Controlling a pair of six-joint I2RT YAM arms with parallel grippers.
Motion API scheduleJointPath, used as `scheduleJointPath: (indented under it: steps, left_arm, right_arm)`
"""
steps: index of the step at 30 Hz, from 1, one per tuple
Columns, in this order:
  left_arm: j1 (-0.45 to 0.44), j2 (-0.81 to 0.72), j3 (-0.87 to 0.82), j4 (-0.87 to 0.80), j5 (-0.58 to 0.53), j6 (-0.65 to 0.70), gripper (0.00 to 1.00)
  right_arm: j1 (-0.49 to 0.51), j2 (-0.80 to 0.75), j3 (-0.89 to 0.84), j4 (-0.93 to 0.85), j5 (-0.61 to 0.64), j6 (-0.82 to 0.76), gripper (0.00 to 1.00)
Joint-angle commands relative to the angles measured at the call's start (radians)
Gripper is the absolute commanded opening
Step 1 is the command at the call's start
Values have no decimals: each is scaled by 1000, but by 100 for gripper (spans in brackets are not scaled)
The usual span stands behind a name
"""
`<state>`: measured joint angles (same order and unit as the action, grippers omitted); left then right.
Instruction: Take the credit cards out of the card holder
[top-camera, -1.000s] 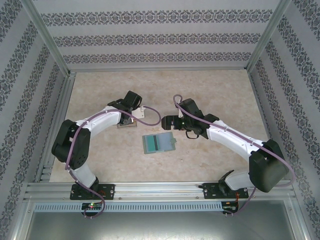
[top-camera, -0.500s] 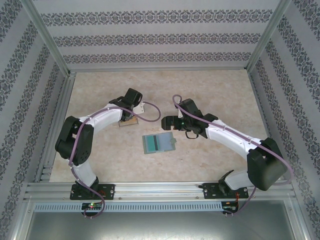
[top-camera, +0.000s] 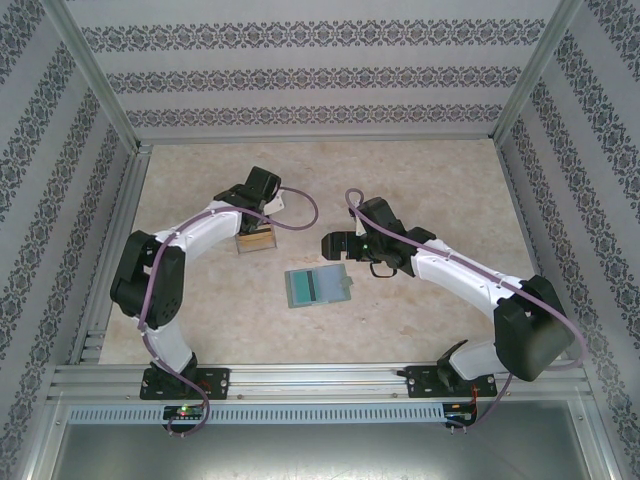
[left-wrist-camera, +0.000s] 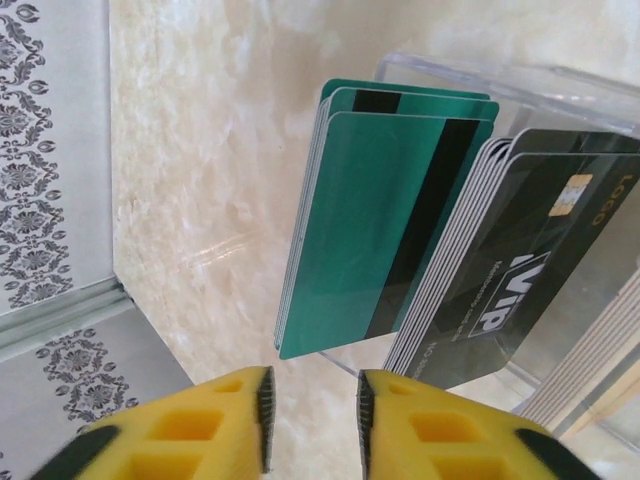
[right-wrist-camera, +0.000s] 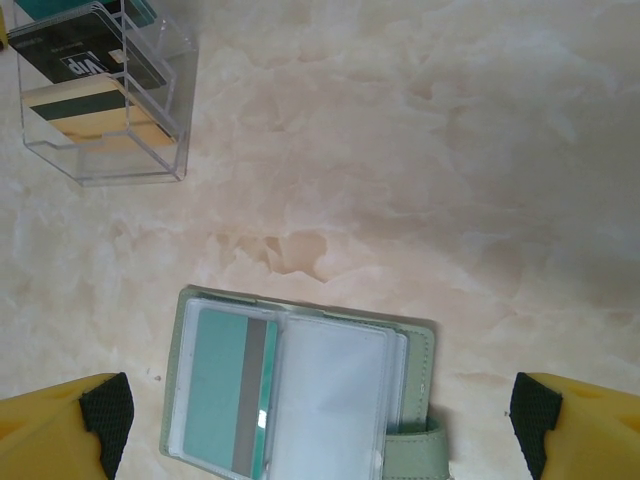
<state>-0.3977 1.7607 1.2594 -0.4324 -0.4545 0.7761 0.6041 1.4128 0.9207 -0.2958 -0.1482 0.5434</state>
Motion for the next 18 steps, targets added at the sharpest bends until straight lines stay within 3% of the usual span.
scheduleJointPath:
  steps: [1, 3, 6, 15, 18]
  left_arm:
    - [9, -89, 75, -111, 57, -233, 49]
    - [11, -131, 108, -193, 129, -391, 60]
    - [10, -215, 90, -237, 287, -586, 100]
    - [15, -456, -135, -156, 478, -1151, 99]
    - [14, -497, -222, -99, 623, -1294, 100]
  right_arm:
    - [0, 13, 0, 4, -17, -2, 98]
    - [2, 23, 0, -5, -19, -6, 98]
    - [16, 36, -2, -10, -12, -12, 98]
    - [85, 64, -25, -13, 44, -22, 98]
    - [98, 68, -35, 1, 26, -13, 93]
